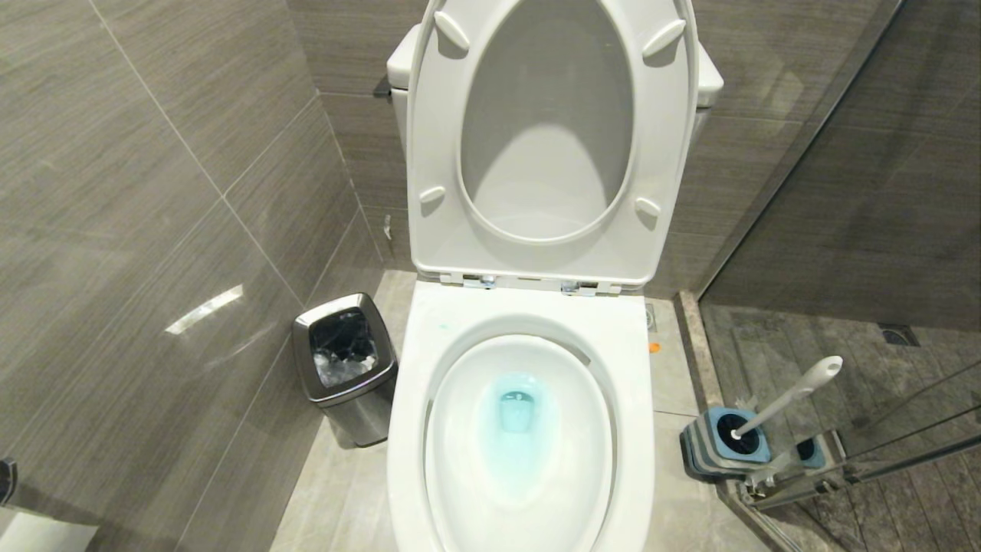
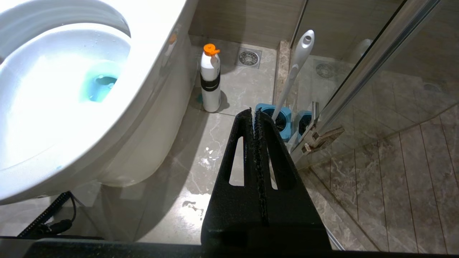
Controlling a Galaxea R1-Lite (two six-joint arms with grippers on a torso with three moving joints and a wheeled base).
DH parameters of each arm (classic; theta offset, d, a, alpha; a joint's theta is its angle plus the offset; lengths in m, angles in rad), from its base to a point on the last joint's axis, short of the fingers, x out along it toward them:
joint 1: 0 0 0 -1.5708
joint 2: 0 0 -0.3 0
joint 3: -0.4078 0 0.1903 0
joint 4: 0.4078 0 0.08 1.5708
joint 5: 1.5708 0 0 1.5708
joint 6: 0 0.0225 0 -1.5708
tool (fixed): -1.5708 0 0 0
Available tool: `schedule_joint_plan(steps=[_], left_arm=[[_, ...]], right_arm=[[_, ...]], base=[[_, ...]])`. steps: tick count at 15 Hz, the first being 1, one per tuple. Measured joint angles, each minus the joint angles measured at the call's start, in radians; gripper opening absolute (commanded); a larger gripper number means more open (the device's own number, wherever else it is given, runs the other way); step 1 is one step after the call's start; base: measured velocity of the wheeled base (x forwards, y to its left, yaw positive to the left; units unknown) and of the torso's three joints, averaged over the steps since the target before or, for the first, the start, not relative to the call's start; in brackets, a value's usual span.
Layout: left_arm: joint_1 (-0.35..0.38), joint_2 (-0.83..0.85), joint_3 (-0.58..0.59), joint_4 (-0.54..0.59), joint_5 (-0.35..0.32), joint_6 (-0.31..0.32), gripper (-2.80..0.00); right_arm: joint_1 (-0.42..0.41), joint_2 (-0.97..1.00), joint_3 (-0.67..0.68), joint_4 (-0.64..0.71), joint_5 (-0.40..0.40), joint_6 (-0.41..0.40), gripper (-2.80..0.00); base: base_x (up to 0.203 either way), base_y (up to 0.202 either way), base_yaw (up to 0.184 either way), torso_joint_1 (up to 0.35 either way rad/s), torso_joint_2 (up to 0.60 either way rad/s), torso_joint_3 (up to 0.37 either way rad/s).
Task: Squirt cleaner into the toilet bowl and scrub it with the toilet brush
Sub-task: Flush the toilet
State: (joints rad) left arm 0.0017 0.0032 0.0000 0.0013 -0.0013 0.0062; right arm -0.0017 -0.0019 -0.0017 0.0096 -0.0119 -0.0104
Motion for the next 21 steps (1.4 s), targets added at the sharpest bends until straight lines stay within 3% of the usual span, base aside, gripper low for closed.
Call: schedule_joint_plan(steps=[6,11,16,21], left_arm=[[0.001,0.0,-0.027,0.008,-0.016,0.041,-2.8],[0.0,0.121,-0.326,0.072,-0.122,0.056,-2.8],[-0.01,0.468,-0.662,0.073,-0.182,0.05,-2.8],[-0.041,0.88,-0.95,-0.085,-0.194,0.037,-2.8]], right_arm=[[0.0,0.0,0.0,0.0,0.0,0.0,-2.8],[0.0,0.0,0.0,-0.001,0.0,0.0,-2.8],[0.0,0.0,0.0,-0.001,0.0,0.0,-2.8],[0.0,0.0,0.0,0.0,0.0,0.0,-2.8]], base=[[0.0,0.0,0.0,0.0,0.0,0.0],[0.0,0.0,0.0,0.0,0.0,0.0],[0.0,0.0,0.0,0.0,0.0,0.0],[0.0,0.0,0.0,0.0,0.0,0.0]])
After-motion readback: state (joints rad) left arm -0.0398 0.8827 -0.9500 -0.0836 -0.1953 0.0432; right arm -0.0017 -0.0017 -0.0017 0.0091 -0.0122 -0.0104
